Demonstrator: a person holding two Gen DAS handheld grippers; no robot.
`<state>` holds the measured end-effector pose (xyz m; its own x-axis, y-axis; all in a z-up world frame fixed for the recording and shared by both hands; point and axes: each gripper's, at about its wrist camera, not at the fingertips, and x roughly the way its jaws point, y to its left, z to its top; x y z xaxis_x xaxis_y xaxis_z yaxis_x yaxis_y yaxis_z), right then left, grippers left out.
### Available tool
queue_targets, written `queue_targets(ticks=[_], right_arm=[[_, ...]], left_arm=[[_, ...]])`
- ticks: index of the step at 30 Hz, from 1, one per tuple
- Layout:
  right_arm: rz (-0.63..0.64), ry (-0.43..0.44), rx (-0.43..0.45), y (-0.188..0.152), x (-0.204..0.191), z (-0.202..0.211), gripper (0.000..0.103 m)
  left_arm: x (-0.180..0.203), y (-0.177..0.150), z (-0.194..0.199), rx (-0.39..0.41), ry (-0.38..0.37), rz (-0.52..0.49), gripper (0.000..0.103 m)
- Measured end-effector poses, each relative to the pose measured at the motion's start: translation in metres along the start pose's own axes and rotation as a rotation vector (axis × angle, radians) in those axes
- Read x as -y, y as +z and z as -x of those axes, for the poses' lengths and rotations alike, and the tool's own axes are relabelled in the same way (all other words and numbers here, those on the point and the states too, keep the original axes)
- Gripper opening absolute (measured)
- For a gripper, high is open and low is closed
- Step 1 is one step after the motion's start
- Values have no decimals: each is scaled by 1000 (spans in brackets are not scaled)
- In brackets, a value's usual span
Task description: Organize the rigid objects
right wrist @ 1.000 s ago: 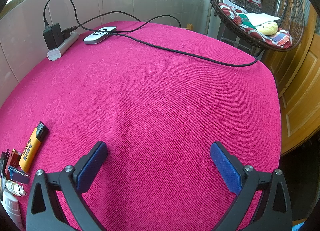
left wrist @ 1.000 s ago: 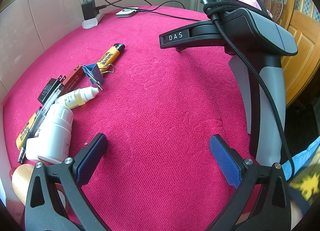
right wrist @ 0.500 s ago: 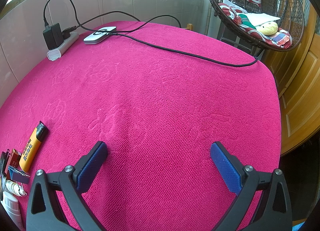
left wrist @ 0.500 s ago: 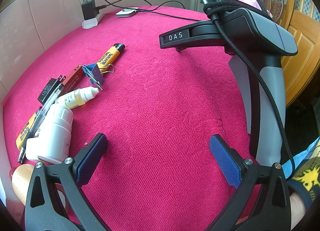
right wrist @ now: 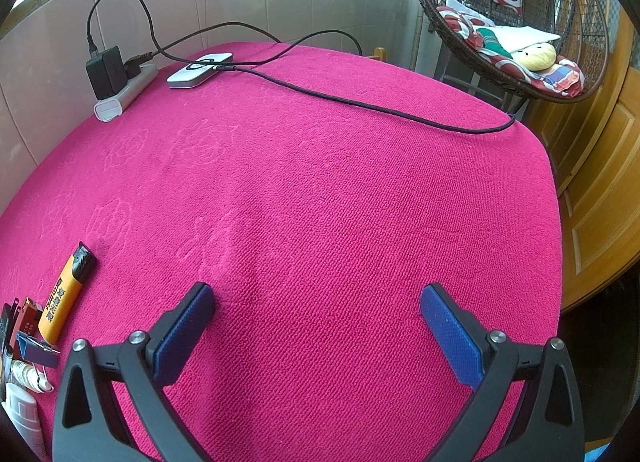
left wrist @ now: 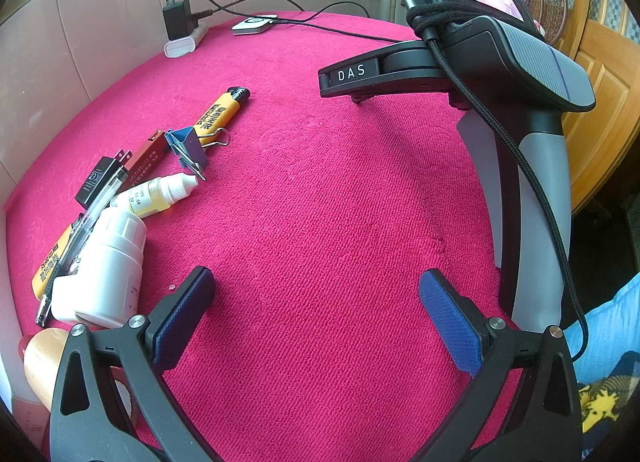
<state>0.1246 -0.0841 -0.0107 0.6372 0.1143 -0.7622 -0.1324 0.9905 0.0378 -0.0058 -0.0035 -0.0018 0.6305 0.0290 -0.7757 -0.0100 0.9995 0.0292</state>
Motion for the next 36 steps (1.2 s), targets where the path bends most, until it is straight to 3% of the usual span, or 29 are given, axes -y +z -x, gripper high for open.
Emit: queue_targets(ticks=[30, 34, 36], right_arm=[[0, 0, 0, 1, 0, 0, 103], [0, 0, 0, 0, 0, 0, 103], [0, 0, 0, 0, 0, 0, 103]], left_arm=[[1, -1, 4, -11, -6, -12, 103], [-7, -7, 56, 121, -69, 66, 103], [-17, -12, 100, 240, -50, 112, 103]])
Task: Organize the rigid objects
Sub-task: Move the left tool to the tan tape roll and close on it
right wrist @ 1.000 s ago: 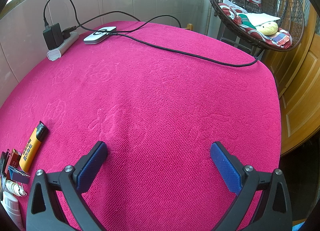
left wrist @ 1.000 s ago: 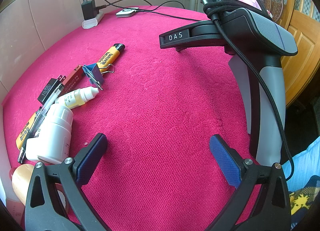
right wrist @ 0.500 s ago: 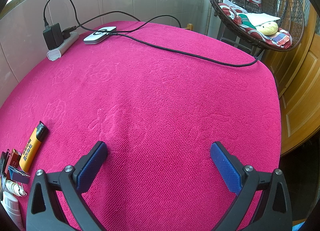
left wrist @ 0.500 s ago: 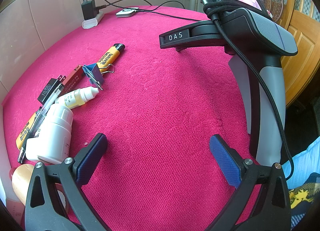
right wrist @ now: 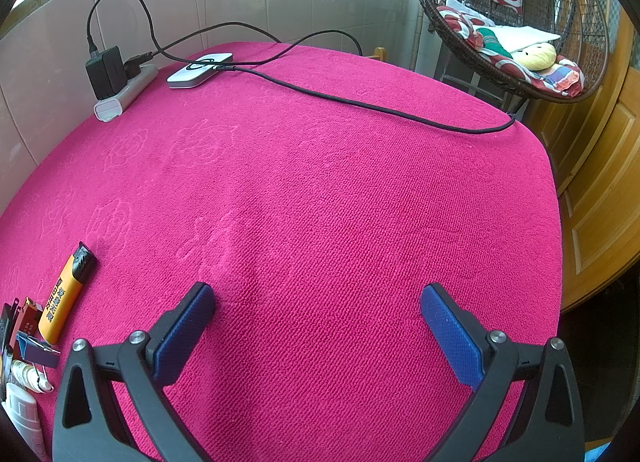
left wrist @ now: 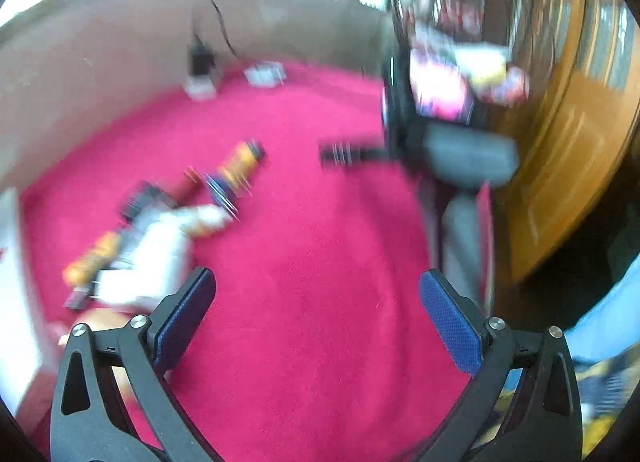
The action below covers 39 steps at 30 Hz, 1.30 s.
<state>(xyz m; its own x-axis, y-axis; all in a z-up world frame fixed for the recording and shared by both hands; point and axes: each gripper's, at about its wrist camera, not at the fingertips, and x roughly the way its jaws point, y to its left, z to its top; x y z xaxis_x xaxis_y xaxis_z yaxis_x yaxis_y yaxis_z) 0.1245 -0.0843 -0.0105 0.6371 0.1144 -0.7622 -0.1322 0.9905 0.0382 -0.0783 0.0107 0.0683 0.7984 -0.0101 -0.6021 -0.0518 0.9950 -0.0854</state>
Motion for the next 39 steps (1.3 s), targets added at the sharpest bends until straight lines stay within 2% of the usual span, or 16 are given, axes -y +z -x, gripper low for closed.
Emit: queue_targets(ticks=[1, 3, 5, 6, 8, 11, 15, 21, 24, 27, 29, 31, 32, 36, 39], right_arm=[[0, 0, 0, 0, 1, 0, 103], [0, 0, 0, 0, 0, 0, 103], [0, 0, 0, 0, 0, 0, 103], [0, 0, 0, 0, 0, 0, 103], [0, 0, 0, 0, 0, 0, 103], [0, 0, 0, 0, 0, 0, 103], [0, 0, 0, 0, 1, 0, 103], [0, 0, 0, 1, 0, 0, 103], [0, 0, 0, 1, 0, 0, 103], [0, 0, 0, 0, 1, 0, 103], [0, 1, 0, 1, 0, 0, 103], [3, 13, 1, 1, 0, 0, 103], [16, 41, 3, 1, 0, 2, 103], [81, 266, 37, 10, 1, 22, 103], [220, 343, 150, 19, -15, 55, 103]], left_arm=[[-5, 2, 18, 55, 36, 10, 103], [-21, 2, 52, 153, 155, 45, 103], [-43, -4, 76, 222, 313, 99, 103], [-54, -7, 83, 233, 340, 124, 103], [-74, -12, 90, 208, 343, 163, 103], [-78, -20, 97, 202, 399, 142, 103], [-77, -24, 76, 131, 372, 161, 103], [-73, -24, 62, 82, 420, 87, 103], [-78, -18, 60, 84, 437, 77, 103], [-83, -11, 69, 120, 480, 76, 103], [-89, -7, 74, 128, 472, 87, 103], [-96, -6, 71, 93, 443, 88, 103], [-97, -6, 68, 71, 417, 77, 103], [-90, -16, 60, 18, 319, 21, 103], [-80, -23, 48, -15, 245, -4, 103]])
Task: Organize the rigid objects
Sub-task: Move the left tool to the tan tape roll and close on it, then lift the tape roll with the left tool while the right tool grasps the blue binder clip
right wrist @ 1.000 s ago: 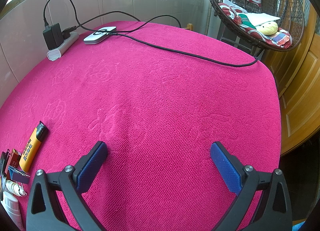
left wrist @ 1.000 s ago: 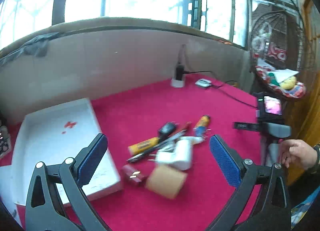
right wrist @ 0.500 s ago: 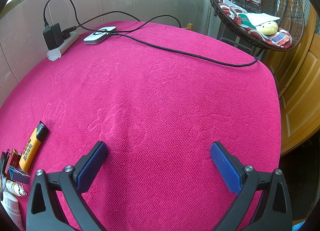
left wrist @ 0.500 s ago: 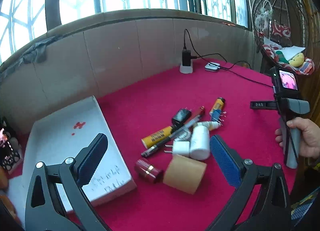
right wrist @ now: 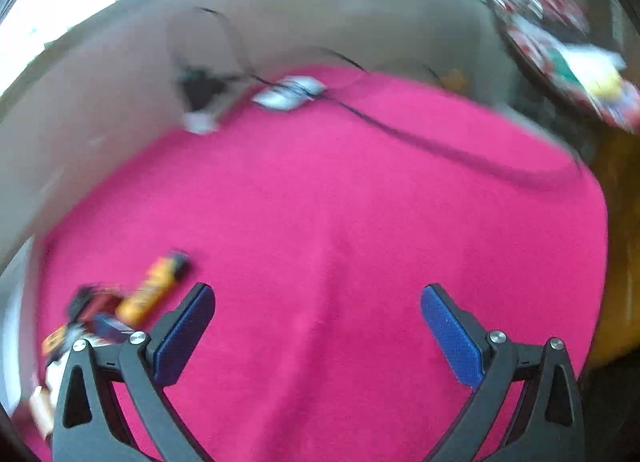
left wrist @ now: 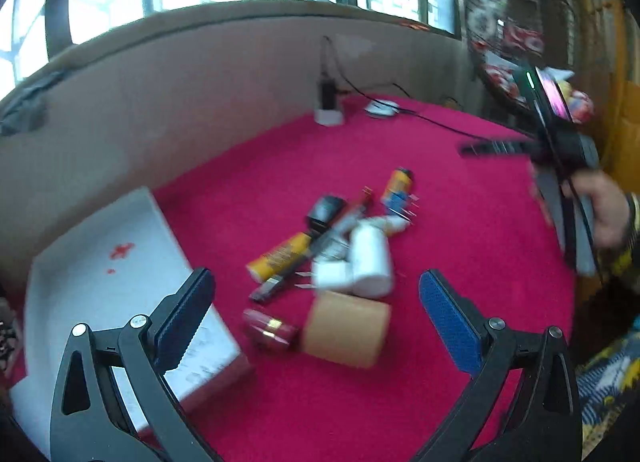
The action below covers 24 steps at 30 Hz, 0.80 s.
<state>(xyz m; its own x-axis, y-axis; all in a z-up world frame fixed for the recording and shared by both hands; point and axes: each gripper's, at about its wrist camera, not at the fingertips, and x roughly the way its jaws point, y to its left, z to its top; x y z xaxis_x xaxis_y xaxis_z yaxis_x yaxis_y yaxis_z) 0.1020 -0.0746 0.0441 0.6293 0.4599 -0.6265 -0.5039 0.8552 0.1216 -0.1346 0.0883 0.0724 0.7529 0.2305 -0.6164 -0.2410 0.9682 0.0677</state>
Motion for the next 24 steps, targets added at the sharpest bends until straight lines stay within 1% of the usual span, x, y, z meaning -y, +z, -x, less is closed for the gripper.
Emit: queue_targets(ticks=[2, 4, 5, 6, 7, 9, 10, 12, 15, 16, 17, 18, 19, 20, 22, 24], right_arm=[[69, 55, 35, 12, -14, 9, 103], [123, 190, 26, 23, -26, 8, 103], [128, 277, -2, 27, -29, 4, 103], [117, 326, -31, 29, -31, 1, 103], [105, 350, -48, 29, -32, 0, 103], [117, 404, -37, 26, -40, 3, 103], [133, 433, -24, 23, -44, 6, 103], [163, 468, -30, 21, -51, 6, 103], [189, 511, -87, 17, -61, -2, 103], [193, 521, -105, 18, -62, -4, 103], [203, 527, -115, 18, -65, -7, 103], [219, 528, -118, 17, -67, -8, 103], [244, 521, -111, 15, -71, -7, 103], [271, 509, -104, 13, -73, -7, 103], [318, 497, -104, 7, -77, -7, 103], [331, 515, -127, 4, -79, -10, 103]], left_arm=[[9, 0, -8, -18, -24, -18, 103], [16, 1, -16, -36, -32, -41, 103], [19, 1, -21, -48, -32, -59, 103], [21, 0, -24, -55, -25, -70, 103], [22, -1, -28, -64, -12, -82, 103], [21, -5, -34, -80, -4, -90, 103], [20, -6, -37, -93, -14, -83, 103], [20, -7, -41, -104, -39, -86, 103], [26, -7, -49, -126, -58, -137, 102], [26, -7, -51, -134, -63, -147, 93], [28, -8, -54, -152, -72, -154, 76], [29, -9, -57, -179, -81, -151, 67], [29, -10, -59, -192, -70, -151, 56], [31, -12, -61, -206, -60, -155, 53], [33, -15, -60, -224, -45, -151, 52], [33, -16, -56, -228, -45, -122, 52]])
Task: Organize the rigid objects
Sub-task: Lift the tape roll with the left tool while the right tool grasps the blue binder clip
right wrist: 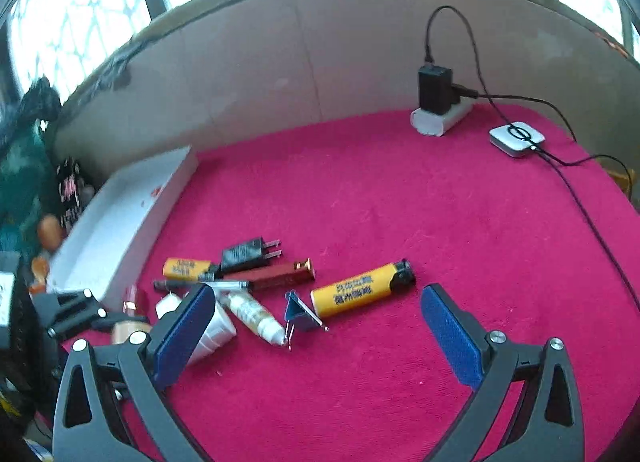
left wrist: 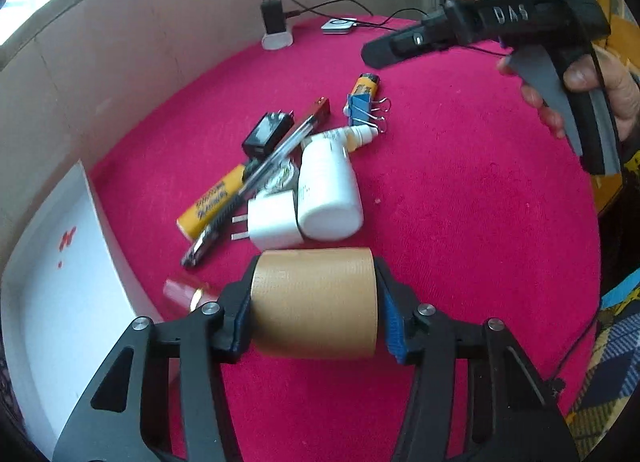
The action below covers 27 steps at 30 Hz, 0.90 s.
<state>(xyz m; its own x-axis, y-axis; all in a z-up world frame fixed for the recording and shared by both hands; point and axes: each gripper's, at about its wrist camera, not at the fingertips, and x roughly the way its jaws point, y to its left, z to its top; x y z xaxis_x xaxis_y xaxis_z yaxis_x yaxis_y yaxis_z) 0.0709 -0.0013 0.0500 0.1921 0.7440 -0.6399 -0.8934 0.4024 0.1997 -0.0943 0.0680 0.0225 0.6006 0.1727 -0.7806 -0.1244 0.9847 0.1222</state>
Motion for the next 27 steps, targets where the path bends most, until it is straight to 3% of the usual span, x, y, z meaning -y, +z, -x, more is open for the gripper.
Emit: queue_targets(ticks=[4, 6, 8, 10, 16, 24, 26, 27], right_arm=[[52, -15, -21, -2, -13, -14, 101], [75, -39, -34, -3, -18, -22, 89], [53, -26, -61, -3, -16, -30, 71], [23, -11, -74, -3, -10, -36, 65], [49, -9, -94, -4, -11, -46, 33], [88, -53, -97, -9, -16, -45, 33], [97, -66, -98, -11, -16, -44, 18], [87, -57, -97, -11, -14, -42, 18]], left_arm=[[-3, -4, 7, 13, -8, 104, 52], [-2, -5, 8, 23, -8, 124, 52], [-2, -5, 7, 21, 0, 121, 52], [-4, -5, 6, 19, 1, 128, 52], [-7, -8, 2, 8, -6, 165, 52], [-8, -9, 3, 13, 6, 199, 48], [-9, -10, 4, 20, 12, 204, 48], [-10, -10, 7, 29, 9, 213, 48]])
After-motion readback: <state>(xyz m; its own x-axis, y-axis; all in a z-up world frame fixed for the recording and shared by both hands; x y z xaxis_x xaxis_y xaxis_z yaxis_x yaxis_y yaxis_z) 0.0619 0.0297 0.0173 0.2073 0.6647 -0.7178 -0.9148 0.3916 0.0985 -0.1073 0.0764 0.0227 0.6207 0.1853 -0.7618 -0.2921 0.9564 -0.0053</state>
